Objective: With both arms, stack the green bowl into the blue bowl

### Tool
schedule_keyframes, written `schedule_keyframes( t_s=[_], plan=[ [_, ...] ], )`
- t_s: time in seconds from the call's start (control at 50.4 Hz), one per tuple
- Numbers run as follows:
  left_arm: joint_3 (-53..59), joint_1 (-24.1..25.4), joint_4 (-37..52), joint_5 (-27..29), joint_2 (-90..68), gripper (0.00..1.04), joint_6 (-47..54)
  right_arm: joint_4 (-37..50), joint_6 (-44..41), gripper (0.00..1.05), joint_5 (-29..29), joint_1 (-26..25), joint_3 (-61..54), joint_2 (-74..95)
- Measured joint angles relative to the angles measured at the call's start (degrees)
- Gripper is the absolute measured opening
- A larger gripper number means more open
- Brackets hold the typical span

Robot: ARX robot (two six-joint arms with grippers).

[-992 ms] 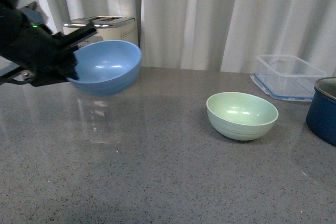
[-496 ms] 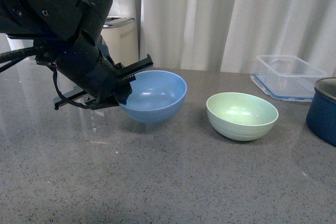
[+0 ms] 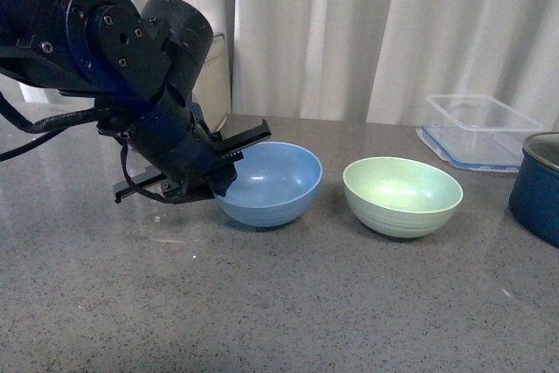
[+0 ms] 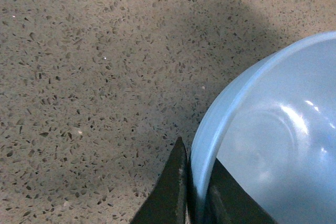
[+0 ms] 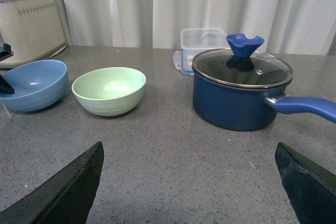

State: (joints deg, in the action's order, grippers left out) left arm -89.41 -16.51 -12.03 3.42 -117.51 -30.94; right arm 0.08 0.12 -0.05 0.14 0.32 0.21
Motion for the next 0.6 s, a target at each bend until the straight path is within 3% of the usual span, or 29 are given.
schedule_keyframes(
  t_s=[0.317, 0.417, 0.536, 0.575, 0.595],
  plan=[
    [3.56, -0.5, 4.46, -2.03, 3.76, 0.59, 4.13, 0.0, 0.0, 0.95, 0.0, 0.0, 0.0, 0.0],
    [9.94, -0.7, 13.29, 0.76, 10.23, 0.75, 8.66, 0.0, 0.0, 0.95, 0.0, 0.0, 0.0, 0.0],
    [24.46, -1.09, 33.4, 0.68, 25.75, 0.99, 17.84, 0.0, 0.0, 0.95, 0.0, 0.0, 0.0, 0.0],
    [26.51, -1.25, 36.7, 1.07, 29.2, 0.98, 19.45, 0.0, 0.0, 0.95, 0.02, 0.0, 0.0, 0.0],
    [27.52, -1.55, 38.47, 4.46, 30.88, 0.94, 21.57, 0.0, 0.0, 0.95, 0.0, 0.0, 0.0, 0.0]
  ],
)
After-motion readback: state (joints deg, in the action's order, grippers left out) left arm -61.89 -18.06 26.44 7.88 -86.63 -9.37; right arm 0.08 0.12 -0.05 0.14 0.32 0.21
